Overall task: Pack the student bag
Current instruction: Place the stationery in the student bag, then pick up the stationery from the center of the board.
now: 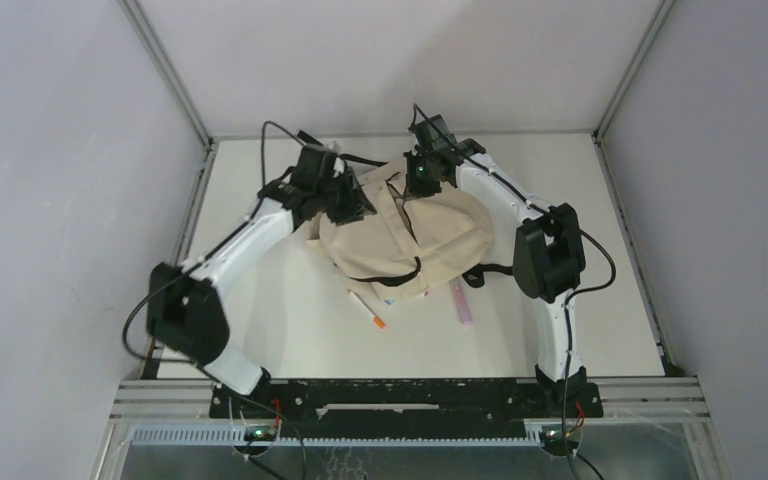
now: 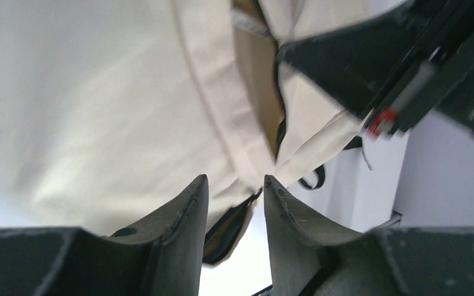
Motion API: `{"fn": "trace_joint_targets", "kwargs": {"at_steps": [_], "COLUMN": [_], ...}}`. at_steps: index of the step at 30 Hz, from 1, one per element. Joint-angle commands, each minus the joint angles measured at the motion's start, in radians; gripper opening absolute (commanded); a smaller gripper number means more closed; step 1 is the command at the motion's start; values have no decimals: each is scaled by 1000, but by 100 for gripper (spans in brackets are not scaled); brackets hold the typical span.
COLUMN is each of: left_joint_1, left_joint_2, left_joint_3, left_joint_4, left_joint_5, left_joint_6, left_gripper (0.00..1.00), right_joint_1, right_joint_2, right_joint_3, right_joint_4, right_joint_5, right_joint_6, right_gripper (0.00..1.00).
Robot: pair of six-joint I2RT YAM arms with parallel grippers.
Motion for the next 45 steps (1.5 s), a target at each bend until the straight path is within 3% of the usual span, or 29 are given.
{"fn": "trace_joint_targets", "kwargs": {"at_steps": [1,6,13,21,29,34,39,45], "left_joint_1": [-18,-118,-195,-243,-258,-259,-260,-258], "left_joint_2": [-208,-338,-339,-147,-50,-31,-75,-254], "left_joint_3": [-236,-464,-589,-535,-502,-507,-512,-470], "left_joint_4": [-1,-16,21,-56,-26,-51,-86,-208], "left_joint_5": [-121,-202,-254,-235,-229,-236,-282,-383], "left_joint_6": [-42,-147,-238,-301,-303,-317,-321,-273], "left_gripper": [43,46,59,50,46,32,2,0], "right_joint_1": [5,-3,1,14,14,11,8,9], "right_joint_2": [-63,-71,-80,-83,-90,-95,-95,-104], "right_joint_3": [4,1,-6,-13,-25,-37,-46,-48], "right_joint_4": [42,41,46,45,47,50,63,64], "right_joint_5": [-20,-24,-26,-27,-21,-21,-32,-38], "right_joint_6": [14,14,15,13,9,8,15,13], "right_gripper": [0,0,0,0,0,0,0,0]}}
